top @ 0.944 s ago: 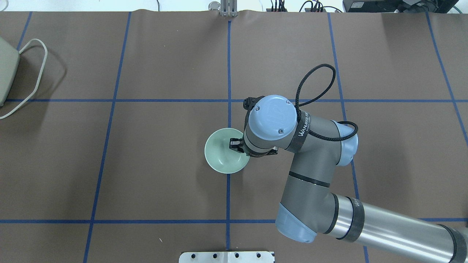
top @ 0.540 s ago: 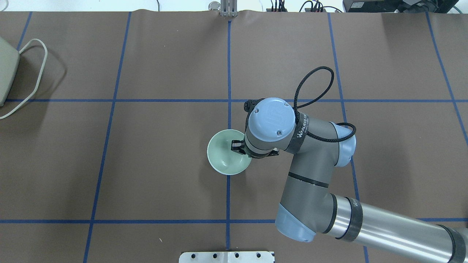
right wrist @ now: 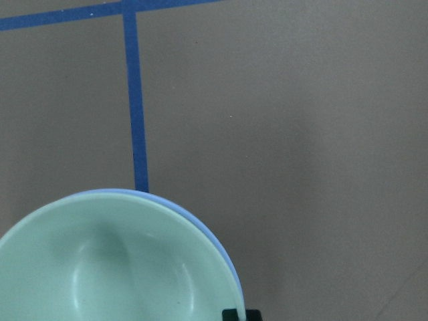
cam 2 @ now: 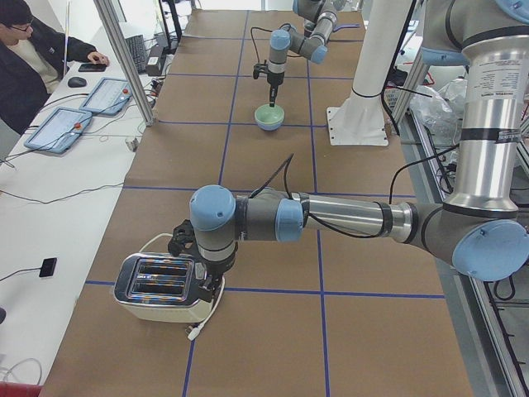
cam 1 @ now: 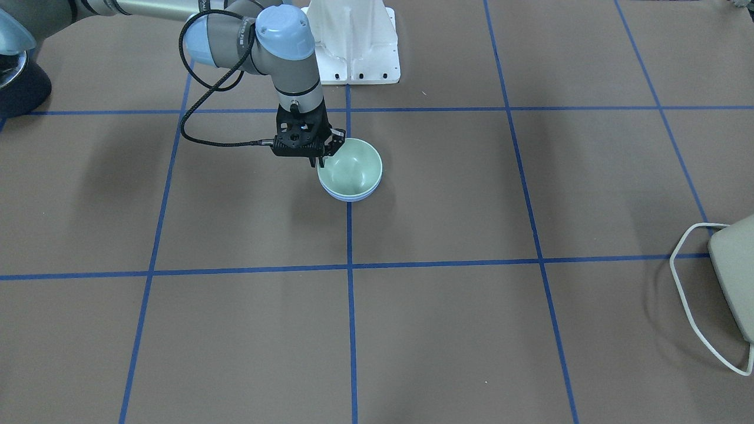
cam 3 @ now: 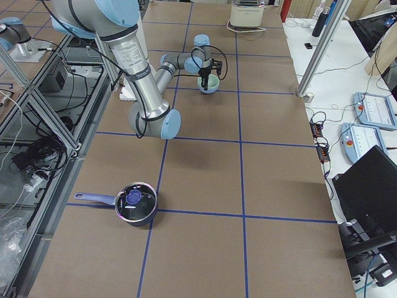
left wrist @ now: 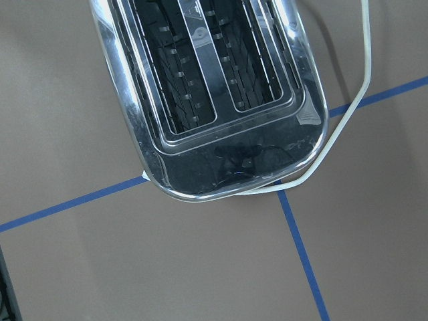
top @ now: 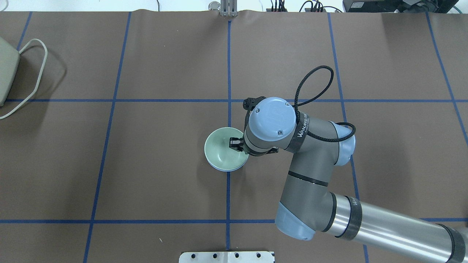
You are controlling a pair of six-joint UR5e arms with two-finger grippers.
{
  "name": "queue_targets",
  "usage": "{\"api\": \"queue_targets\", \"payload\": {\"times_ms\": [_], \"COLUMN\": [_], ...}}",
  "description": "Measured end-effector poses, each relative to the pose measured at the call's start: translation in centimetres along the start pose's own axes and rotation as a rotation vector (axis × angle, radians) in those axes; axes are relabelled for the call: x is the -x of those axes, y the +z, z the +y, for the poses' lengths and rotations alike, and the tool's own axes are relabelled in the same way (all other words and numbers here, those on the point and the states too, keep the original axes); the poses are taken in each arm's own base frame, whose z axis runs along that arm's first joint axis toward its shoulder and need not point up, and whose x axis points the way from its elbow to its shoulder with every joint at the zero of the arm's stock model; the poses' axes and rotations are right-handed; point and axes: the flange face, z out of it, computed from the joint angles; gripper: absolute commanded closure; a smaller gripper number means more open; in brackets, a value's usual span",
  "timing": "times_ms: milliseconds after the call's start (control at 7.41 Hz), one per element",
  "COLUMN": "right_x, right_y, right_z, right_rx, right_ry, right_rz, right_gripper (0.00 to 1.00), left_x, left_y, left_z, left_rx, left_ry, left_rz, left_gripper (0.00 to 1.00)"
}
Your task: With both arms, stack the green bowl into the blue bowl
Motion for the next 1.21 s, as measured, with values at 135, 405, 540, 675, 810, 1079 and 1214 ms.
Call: {"api": "queue_targets", "payload": {"times_ms": [135, 405, 540, 675, 810, 1079, 1214], "right_x": [-0.5, -3.9, -7.5, -12.1, -17.3, -28.7, -35.5], "right_y": [-0.8, -3.5, -4.9, -6.2, -7.6, -10.3, -11.6], "right_z": [-1.7, -8.2, -12.4, -16.4, -20.2, -24.9, -26.0], "right_rx": [-0.026, -0.057, -0.069, -0.075, -0.062, -0.019, 0.000], "right_ry": [0.016, 0.058, 0.036, -0.012, -0.057, -0.102, -0.126], "right_rz": [-0.002, 0.003, 0.019, 0.041, 0.058, 0.073, 0.081], "right_gripper": [0.00, 0.00, 0.00, 0.00, 0.00, 0.00, 0.00], "left_x": [0.0, 0.3, 0.7, 1.1, 1.0, 0.4, 0.2], "left_y": [0.1, 0.9, 1.8, 2.5, 2.7, 2.4, 2.2], "left_z": [0.0, 1.0, 2.0, 2.9, 3.1, 2.8, 2.7], "left_rx": [0.001, 0.017, 0.033, 0.045, 0.046, 0.031, 0.024], "left_ry": [-0.001, -0.017, -0.034, -0.059, -0.120, -0.244, -0.257], "left_rz": [0.000, 0.007, 0.016, 0.026, 0.034, 0.063, 0.066], "left_gripper": [0.02, 0.02, 0.02, 0.02, 0.02, 0.02, 0.02]}}
